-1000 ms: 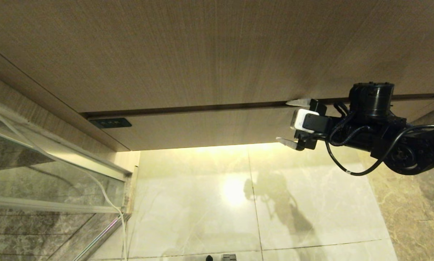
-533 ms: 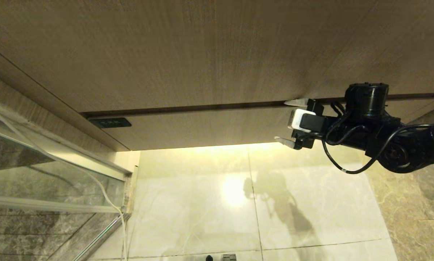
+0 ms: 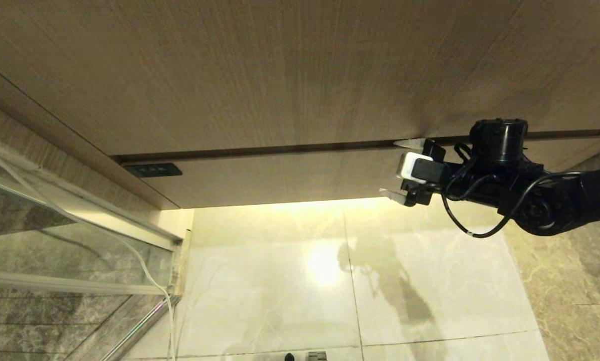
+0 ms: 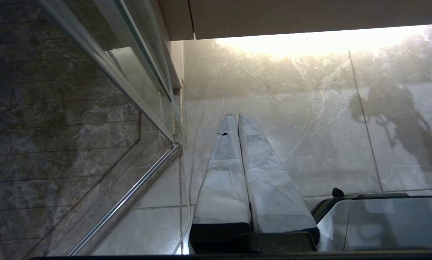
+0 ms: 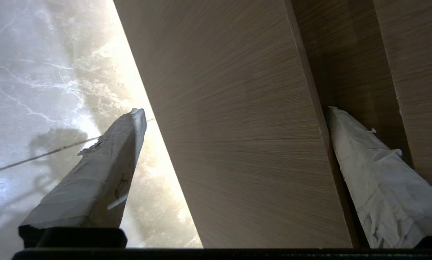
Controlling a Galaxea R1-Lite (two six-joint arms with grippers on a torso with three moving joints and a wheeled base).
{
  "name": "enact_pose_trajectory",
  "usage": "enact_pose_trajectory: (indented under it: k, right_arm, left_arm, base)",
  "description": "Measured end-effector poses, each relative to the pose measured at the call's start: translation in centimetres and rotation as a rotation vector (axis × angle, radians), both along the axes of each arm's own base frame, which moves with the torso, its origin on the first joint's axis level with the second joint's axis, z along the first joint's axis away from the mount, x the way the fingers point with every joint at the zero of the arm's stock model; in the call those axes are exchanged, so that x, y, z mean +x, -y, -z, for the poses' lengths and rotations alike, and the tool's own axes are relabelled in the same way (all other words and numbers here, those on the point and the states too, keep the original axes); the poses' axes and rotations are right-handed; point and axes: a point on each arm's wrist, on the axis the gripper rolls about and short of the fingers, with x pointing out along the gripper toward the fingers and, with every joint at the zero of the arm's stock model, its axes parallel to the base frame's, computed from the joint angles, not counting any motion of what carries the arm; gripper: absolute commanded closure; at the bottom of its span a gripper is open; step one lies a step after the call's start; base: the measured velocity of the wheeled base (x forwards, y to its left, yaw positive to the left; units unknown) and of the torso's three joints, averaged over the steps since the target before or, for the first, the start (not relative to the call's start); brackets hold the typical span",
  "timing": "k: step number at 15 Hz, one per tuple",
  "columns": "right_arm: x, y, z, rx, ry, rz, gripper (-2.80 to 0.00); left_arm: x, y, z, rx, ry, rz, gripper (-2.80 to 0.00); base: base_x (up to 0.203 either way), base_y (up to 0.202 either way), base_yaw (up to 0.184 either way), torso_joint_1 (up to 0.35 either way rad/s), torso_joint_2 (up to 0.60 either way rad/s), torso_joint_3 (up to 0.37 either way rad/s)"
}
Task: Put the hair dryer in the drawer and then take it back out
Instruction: Pull open the drawer
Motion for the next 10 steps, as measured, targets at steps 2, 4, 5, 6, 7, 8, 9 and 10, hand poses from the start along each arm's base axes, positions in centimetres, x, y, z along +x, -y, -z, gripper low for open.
enact_pose_trajectory:
  k: [2,4,5,6,7,8,9,10]
  right_arm:
    - [-0.1,0.3,0.6,-0.017,-0.053,0.010,-2.80]
    - [-0.3,0.8,1.2,-0.042,-0.125,0.020,-2.80]
    - [-0.3,1.0,1.3,-0.050,-0.143,0.036,-2.80]
    - [-0.3,1.1,1.4,-0.054,-0.150,0.059,-2.80]
    - [-0.4,1.2,1.5,-0.059,-0.164,0.072,-2.80]
    - [-0.5,1.2,1.8,-0.067,-0.191,0.079,-2.80]
    - [-0.7,1.3,2.0,-0.076,-0.216,0.082,-2.80]
    - [-1.0,1.4,2.3,-0.088,-0.243,0.080,-2.80]
  left_arm:
    - [0.0,0.0,0.0,0.000,0.000,0.000,0.00]
    - [0.0,0.0,0.0,0.000,0.000,0.000,0.00]
    - [0.0,0.0,0.0,0.000,0.000,0.000,0.00]
    - [0.0,0.0,0.0,0.000,0.000,0.000,0.00]
    - [0.0,0.0,0.0,0.000,0.000,0.000,0.00]
    - [0.0,0.0,0.0,0.000,0.000,0.000,0.00]
    - [0.0,0.0,0.0,0.000,0.000,0.000,0.00]
    - [0.0,0.0,0.0,0.000,0.000,0.000,0.00]
  base:
    - [0.000,0.000,0.000,0.000,0.00,0.000]
    - [0.000,0.000,0.000,0.000,0.00,0.000]
    - [0.000,0.000,0.000,0.000,0.00,0.000]
    - [0.000,0.000,0.000,0.000,0.00,0.000]
    - [0.000,0.000,0.000,0.000,0.00,0.000]
    - [0.000,0.000,0.000,0.000,0.00,0.000]
    - [0.000,0.000,0.000,0.000,0.00,0.000]
    - [0.000,0.000,0.000,0.000,0.00,0.000]
